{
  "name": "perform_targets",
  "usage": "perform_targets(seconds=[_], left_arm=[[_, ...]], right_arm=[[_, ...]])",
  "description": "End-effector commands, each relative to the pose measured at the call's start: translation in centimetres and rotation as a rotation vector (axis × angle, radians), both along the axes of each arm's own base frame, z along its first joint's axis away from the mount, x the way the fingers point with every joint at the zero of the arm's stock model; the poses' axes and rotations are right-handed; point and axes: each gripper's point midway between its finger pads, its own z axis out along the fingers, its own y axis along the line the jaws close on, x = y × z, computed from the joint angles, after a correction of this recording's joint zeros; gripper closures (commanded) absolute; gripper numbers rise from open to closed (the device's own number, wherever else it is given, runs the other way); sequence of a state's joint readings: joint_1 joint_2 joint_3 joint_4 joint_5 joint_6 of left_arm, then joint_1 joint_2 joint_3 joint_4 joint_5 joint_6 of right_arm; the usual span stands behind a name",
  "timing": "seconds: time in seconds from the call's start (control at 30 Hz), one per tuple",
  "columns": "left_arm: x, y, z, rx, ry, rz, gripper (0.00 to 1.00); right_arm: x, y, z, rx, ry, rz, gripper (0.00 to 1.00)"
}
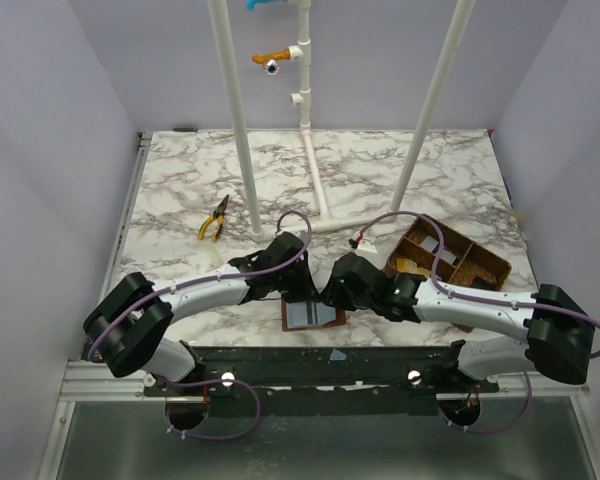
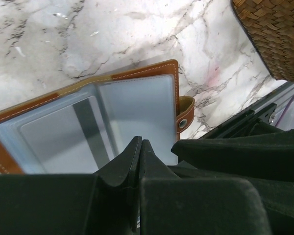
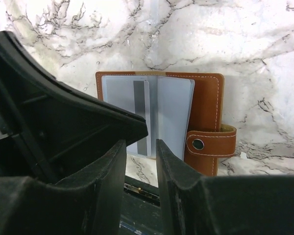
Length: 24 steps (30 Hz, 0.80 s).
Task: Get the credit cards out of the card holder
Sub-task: Remove the credit card from the card holder.
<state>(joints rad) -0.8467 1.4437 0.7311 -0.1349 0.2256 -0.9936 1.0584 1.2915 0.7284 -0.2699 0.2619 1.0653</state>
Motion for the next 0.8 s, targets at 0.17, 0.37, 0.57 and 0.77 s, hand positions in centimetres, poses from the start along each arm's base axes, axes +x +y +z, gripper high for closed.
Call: perform_targets(seconds=[0.17, 0.37, 0.57, 0.77], left_arm=[[0.0, 4.3, -0.9, 0.063, -0.034, 0.075, 1.0], [-0.7, 5.7, -1.5, 0.07, -0.028, 0.085, 1.0], [-0.9, 6.2, -1.9, 0.078, -0.025, 0.095, 1.0], [-0.8, 7.1, -2.6, 0.125, -0.035, 0.105, 1.0]], right_arm=[[0.2, 1.9, -0.3, 0.035, 0.018, 0.036, 0.67], [0.2, 2.6, -1.9, 0.068, 0.067, 0.062, 0.68], [0.4, 2.7, -3.3, 0.077, 0.097, 0.065, 0.7], [0.3, 2.4, -4.6, 0.082, 0.122, 0.065, 0.7]])
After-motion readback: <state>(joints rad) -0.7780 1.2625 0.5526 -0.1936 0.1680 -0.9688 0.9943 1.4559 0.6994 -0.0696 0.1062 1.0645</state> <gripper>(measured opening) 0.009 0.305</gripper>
